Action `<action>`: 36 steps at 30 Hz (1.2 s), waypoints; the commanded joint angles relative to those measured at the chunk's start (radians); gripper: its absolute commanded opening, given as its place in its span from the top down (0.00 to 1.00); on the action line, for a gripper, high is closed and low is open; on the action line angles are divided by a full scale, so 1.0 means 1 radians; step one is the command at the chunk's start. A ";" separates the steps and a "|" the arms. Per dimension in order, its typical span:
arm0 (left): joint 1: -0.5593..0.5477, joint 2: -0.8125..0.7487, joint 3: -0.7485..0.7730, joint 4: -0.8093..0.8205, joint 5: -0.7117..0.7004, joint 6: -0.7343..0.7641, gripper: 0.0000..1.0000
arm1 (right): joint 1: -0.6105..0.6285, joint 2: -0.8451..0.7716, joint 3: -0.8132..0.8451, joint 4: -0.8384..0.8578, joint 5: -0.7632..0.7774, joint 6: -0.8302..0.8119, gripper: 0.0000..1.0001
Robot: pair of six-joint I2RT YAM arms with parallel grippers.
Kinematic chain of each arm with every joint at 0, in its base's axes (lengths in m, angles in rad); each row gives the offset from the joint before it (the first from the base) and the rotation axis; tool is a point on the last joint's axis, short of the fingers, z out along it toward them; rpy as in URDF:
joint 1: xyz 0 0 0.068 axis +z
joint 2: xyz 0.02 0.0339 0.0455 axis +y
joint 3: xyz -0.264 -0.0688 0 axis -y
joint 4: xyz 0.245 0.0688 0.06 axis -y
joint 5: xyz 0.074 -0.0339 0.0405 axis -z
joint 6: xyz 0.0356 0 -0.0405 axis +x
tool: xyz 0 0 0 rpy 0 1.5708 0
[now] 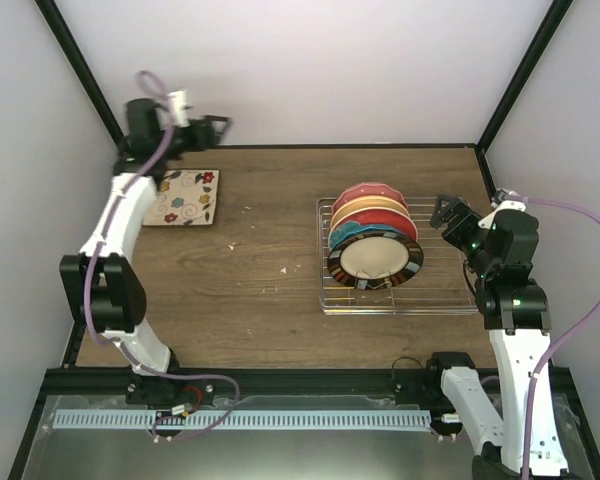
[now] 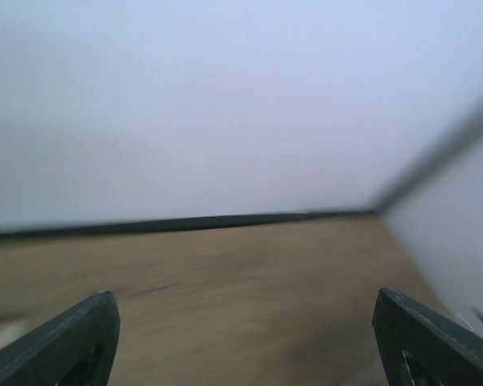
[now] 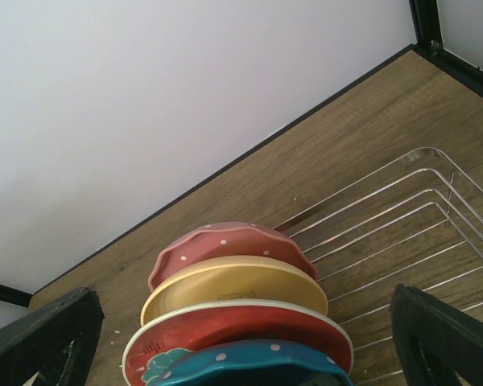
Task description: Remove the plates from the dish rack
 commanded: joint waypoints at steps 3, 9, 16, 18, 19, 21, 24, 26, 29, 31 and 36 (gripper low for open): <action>-0.396 -0.077 0.039 -0.052 0.269 0.440 0.17 | 0.007 0.000 0.018 0.005 0.010 -0.014 0.00; -0.627 -0.082 0.046 -0.155 0.250 0.622 0.32 | 0.007 -0.047 0.015 -0.042 0.047 -0.020 0.00; -0.781 -0.098 -0.012 -0.216 0.149 0.844 0.38 | 0.007 -0.092 -0.008 -0.062 0.054 0.000 0.00; -0.819 -0.104 -0.041 -0.203 0.099 0.907 0.39 | 0.007 -0.100 -0.008 -0.071 0.058 -0.001 0.00; -0.839 -0.106 -0.057 -0.192 0.075 0.935 0.39 | 0.007 -0.105 -0.008 -0.075 0.060 -0.004 0.00; -0.865 -0.102 -0.080 -0.170 0.046 0.974 0.39 | 0.007 -0.113 -0.011 -0.089 0.066 -0.007 0.00; -0.891 -0.084 -0.089 -0.162 0.027 1.012 0.39 | 0.007 -0.127 -0.013 -0.101 0.072 -0.007 0.00; -0.903 -0.075 -0.096 -0.153 0.019 1.022 0.39 | 0.007 -0.136 -0.013 -0.107 0.075 -0.002 0.00; -0.912 -0.057 -0.104 -0.143 0.013 1.031 0.39 | 0.007 -0.150 -0.009 -0.120 0.080 0.005 0.00; -0.916 -0.047 -0.117 -0.126 0.005 1.037 0.39 | 0.007 -0.158 -0.001 -0.132 0.086 0.007 0.00; -0.923 -0.013 -0.134 -0.089 0.000 1.042 0.41 | 0.008 -0.178 0.035 -0.183 0.115 0.006 0.00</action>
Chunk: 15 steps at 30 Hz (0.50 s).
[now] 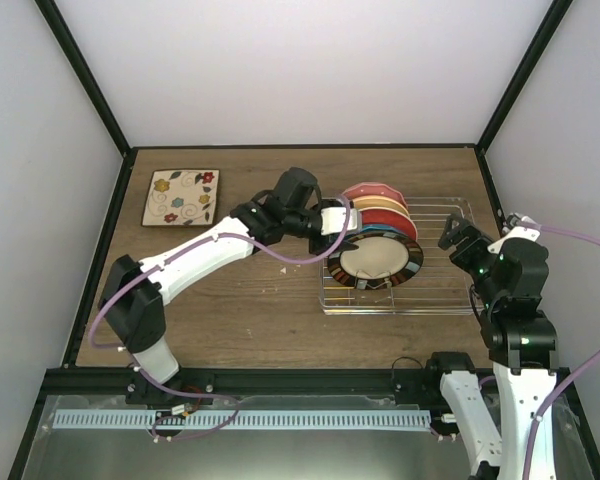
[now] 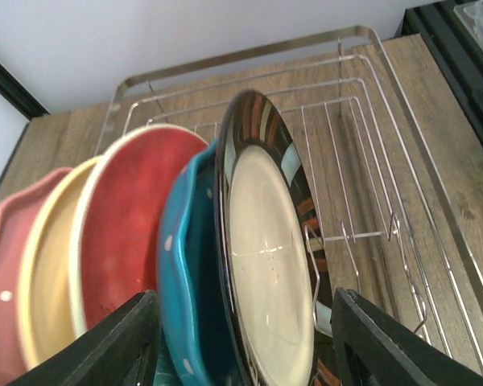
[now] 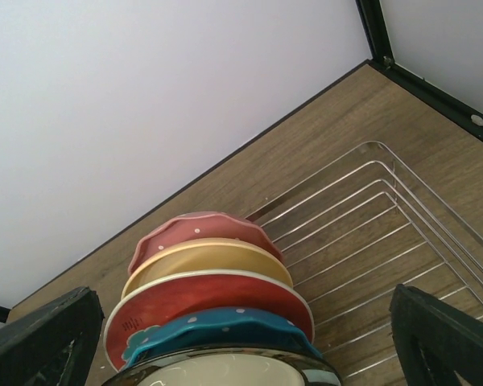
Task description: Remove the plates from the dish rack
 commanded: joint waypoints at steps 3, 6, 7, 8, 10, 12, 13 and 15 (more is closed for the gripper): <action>-0.015 0.060 -0.017 0.054 -0.006 0.029 0.44 | 0.007 -0.036 0.067 -0.088 0.053 0.009 0.00; -0.018 0.078 -0.017 0.068 -0.009 0.020 0.51 | 0.006 -0.050 0.087 -0.122 0.063 0.015 0.00; -0.020 0.083 -0.017 0.074 -0.010 0.017 0.54 | 0.007 -0.055 0.094 -0.133 0.067 0.017 0.00; -0.021 0.087 -0.017 0.079 -0.012 0.012 0.57 | 0.007 -0.059 0.100 -0.144 0.071 0.018 0.00; -0.024 0.096 -0.017 0.087 -0.017 0.009 0.62 | 0.007 -0.066 0.111 -0.159 0.079 0.018 0.00; -0.026 0.104 -0.018 0.092 -0.026 0.008 0.70 | 0.007 -0.070 0.122 -0.170 0.087 0.015 0.00; -0.029 0.109 -0.019 0.092 -0.029 0.009 0.74 | 0.007 -0.069 0.127 -0.175 0.089 0.013 0.00; -0.032 0.114 -0.021 0.094 -0.040 0.005 0.84 | 0.007 -0.066 0.136 -0.180 0.092 0.009 0.00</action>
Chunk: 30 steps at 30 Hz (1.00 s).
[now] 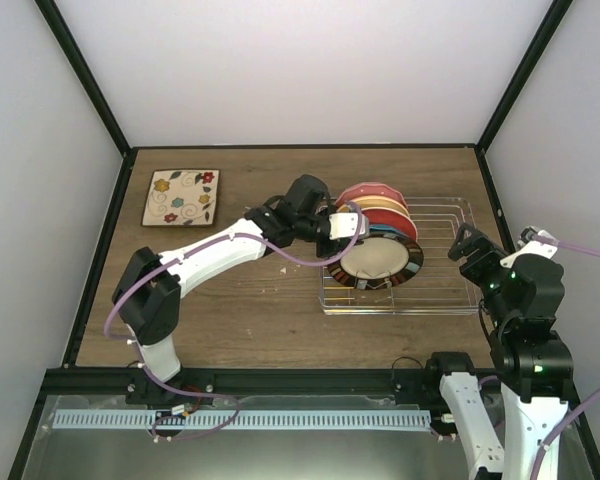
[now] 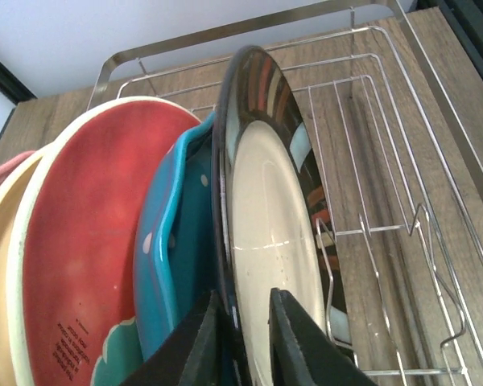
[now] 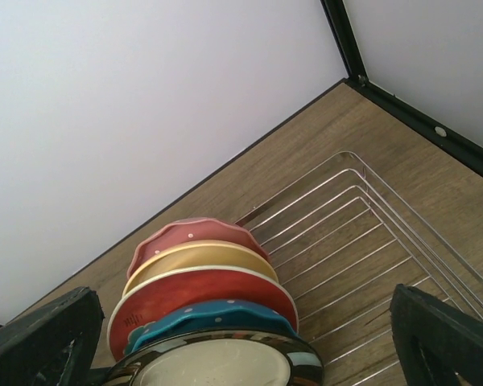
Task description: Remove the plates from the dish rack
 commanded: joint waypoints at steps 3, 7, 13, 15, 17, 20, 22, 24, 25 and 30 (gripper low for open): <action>-0.016 0.025 -0.008 0.039 -0.014 -0.011 0.96 | 0.007 0.001 0.054 -0.047 0.034 -0.003 0.00; -0.022 0.016 -0.008 0.058 -0.030 -0.032 0.96 | 0.006 0.007 0.057 -0.048 0.035 -0.009 0.00; -0.023 -0.020 0.054 0.073 -0.034 -0.106 0.96 | 0.007 0.009 0.054 -0.042 0.038 -0.015 0.00; -0.022 -0.030 0.093 0.074 -0.031 -0.145 0.96 | 0.007 0.008 0.047 -0.039 0.037 -0.015 0.00; -0.019 -0.038 0.135 0.075 -0.028 -0.188 0.96 | 0.007 0.007 0.039 -0.031 0.032 -0.015 0.00; -0.009 -0.057 0.192 0.077 -0.025 -0.265 0.96 | 0.007 0.006 0.026 -0.017 0.027 -0.012 0.00; 0.003 -0.071 0.225 0.079 -0.023 -0.309 0.96 | 0.007 0.005 0.017 -0.007 0.023 -0.011 0.00; 0.022 -0.086 0.256 0.081 -0.013 -0.356 0.96 | 0.007 0.004 0.008 0.005 0.020 -0.010 0.00; 0.035 -0.096 0.271 0.091 0.000 -0.385 0.96 | 0.007 0.005 0.004 0.012 0.019 -0.011 0.00; 0.183 -0.151 0.326 0.216 0.058 -0.606 0.96 | 0.007 0.017 -0.016 0.044 0.012 -0.013 0.00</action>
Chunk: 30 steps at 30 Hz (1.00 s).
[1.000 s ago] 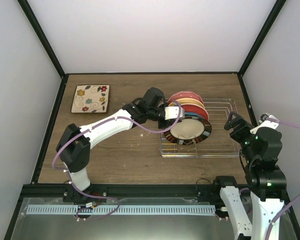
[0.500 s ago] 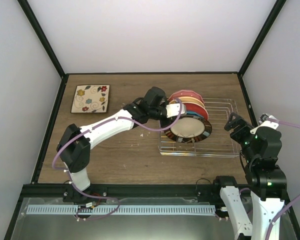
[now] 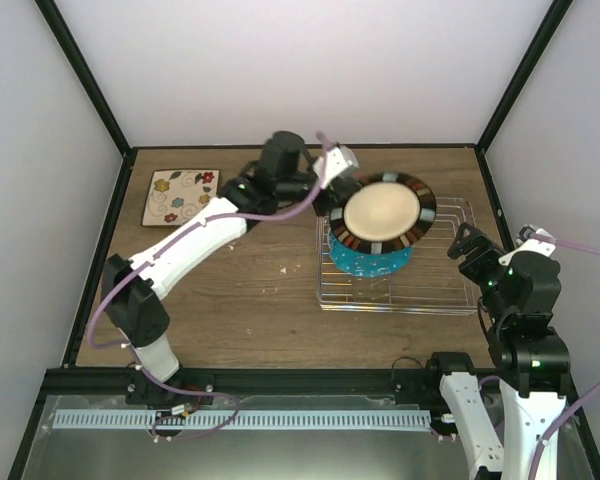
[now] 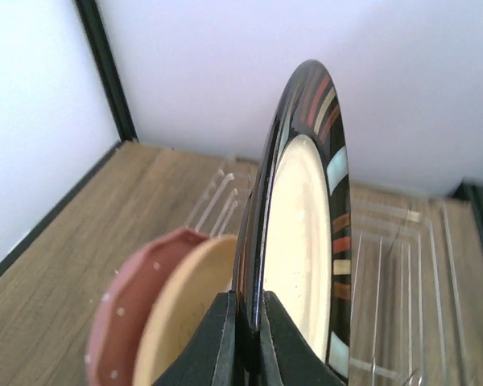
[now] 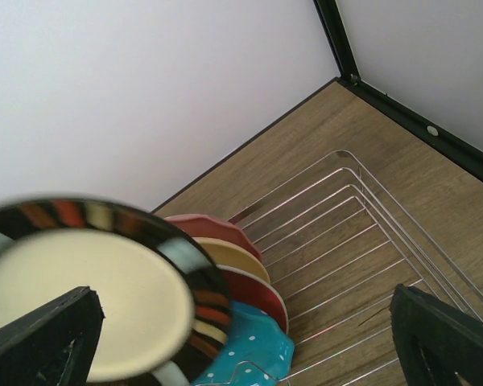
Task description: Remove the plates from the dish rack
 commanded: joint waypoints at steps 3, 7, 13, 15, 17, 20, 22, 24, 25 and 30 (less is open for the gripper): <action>0.267 -0.125 0.151 0.320 0.147 -0.432 0.96 | 0.006 0.020 -0.017 0.059 -0.015 -0.013 0.00; 0.463 -0.106 0.180 0.356 0.202 -0.642 0.96 | 0.007 0.035 -0.035 0.082 -0.029 -0.021 0.00; 0.666 -0.047 0.055 0.378 0.291 -0.806 0.96 | 0.007 0.067 -0.043 0.121 -0.054 -0.034 0.00; 0.698 -0.032 -0.005 0.390 0.286 -0.829 0.96 | 0.007 0.079 -0.036 0.128 -0.059 -0.044 0.00; 0.719 -0.016 -0.070 0.401 0.271 -0.838 0.96 | 0.007 0.089 -0.029 0.130 -0.061 -0.051 0.00; 0.735 0.019 -0.155 0.413 0.260 -0.864 0.96 | 0.007 0.098 -0.018 0.127 -0.061 -0.063 0.00; 0.736 0.043 -0.199 0.422 0.261 -0.879 0.96 | 0.007 0.099 -0.012 0.121 -0.059 -0.067 0.00; 0.736 0.069 -0.255 0.444 0.260 -0.905 0.96 | 0.007 0.099 -0.009 0.115 -0.057 -0.069 0.00; 0.735 0.080 -0.270 0.449 0.259 -0.918 0.96 | 0.007 0.099 -0.008 0.113 -0.056 -0.070 0.00; 0.734 0.129 -0.322 0.459 0.242 -0.942 0.96 | 0.007 0.100 0.005 0.097 -0.048 -0.080 0.00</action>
